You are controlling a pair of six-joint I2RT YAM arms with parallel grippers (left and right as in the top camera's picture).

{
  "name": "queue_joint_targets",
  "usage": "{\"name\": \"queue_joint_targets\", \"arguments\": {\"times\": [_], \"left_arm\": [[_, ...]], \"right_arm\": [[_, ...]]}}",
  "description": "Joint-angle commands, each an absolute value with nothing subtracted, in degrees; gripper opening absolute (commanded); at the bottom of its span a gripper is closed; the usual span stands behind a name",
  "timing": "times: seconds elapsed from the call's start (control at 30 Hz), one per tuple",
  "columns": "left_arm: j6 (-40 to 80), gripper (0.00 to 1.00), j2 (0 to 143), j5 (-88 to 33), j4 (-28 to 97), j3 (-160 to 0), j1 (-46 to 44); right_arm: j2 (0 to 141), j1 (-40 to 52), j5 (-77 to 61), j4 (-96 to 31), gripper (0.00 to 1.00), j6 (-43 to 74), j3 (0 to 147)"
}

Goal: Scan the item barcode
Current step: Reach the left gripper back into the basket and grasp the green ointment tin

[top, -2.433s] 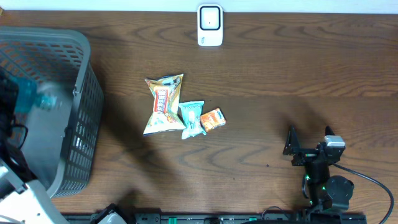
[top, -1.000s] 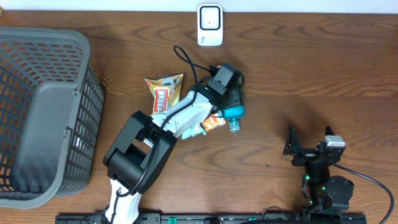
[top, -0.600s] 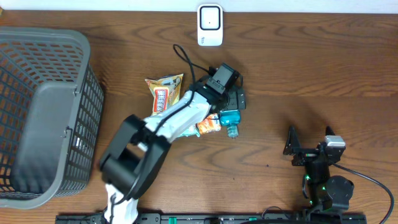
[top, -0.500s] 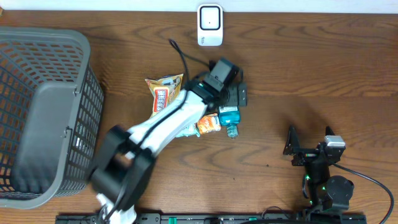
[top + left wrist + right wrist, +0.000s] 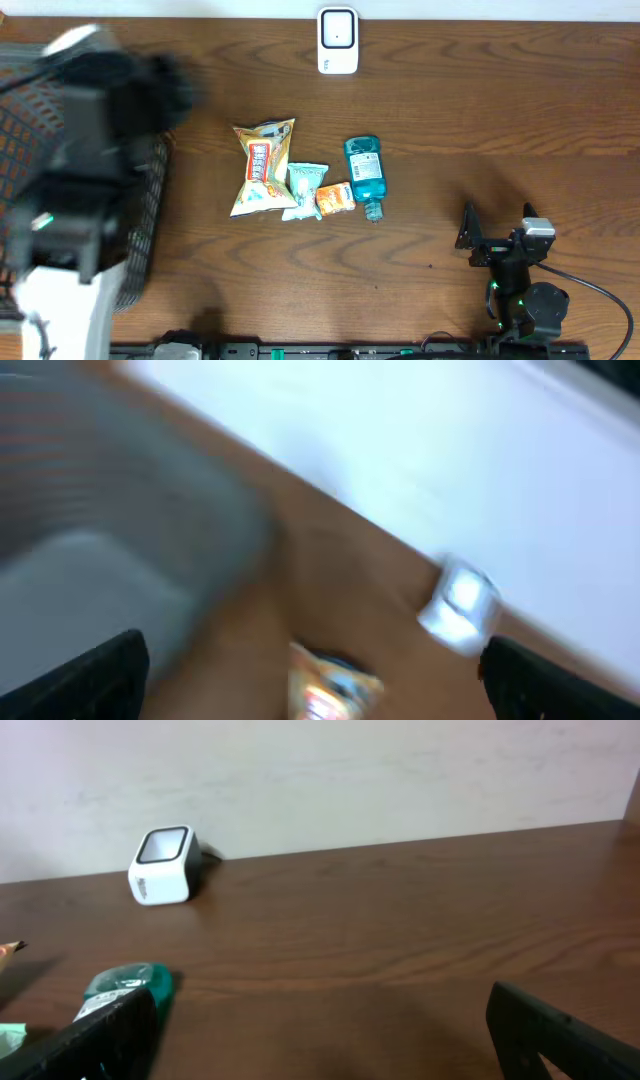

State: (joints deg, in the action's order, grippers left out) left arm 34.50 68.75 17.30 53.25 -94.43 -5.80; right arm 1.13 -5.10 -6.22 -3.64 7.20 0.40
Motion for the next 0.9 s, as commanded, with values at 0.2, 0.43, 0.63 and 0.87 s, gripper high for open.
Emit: {"name": "queue_joint_targets", "arguments": {"times": [0.2,0.43,0.63,0.87], "left_arm": [[41.65,0.98,68.79,18.94,62.50,-92.90,13.13],[63.16,0.98,79.59,18.28,73.19,-91.57,17.15],[65.41,0.98,91.59,10.74,74.96,-91.57,20.29],[67.85,0.98,102.08,4.62,76.47,-90.94,25.12]], "right_arm": [[1.13,-4.80,-6.13,-3.84,0.99,7.64,0.32],[1.13,-4.80,-6.13,-3.84,0.99,7.66,0.32],[1.13,-4.80,-6.13,-3.84,0.99,7.64,0.32],[1.13,-4.80,-6.13,-3.84,0.99,7.66,0.32]]}}
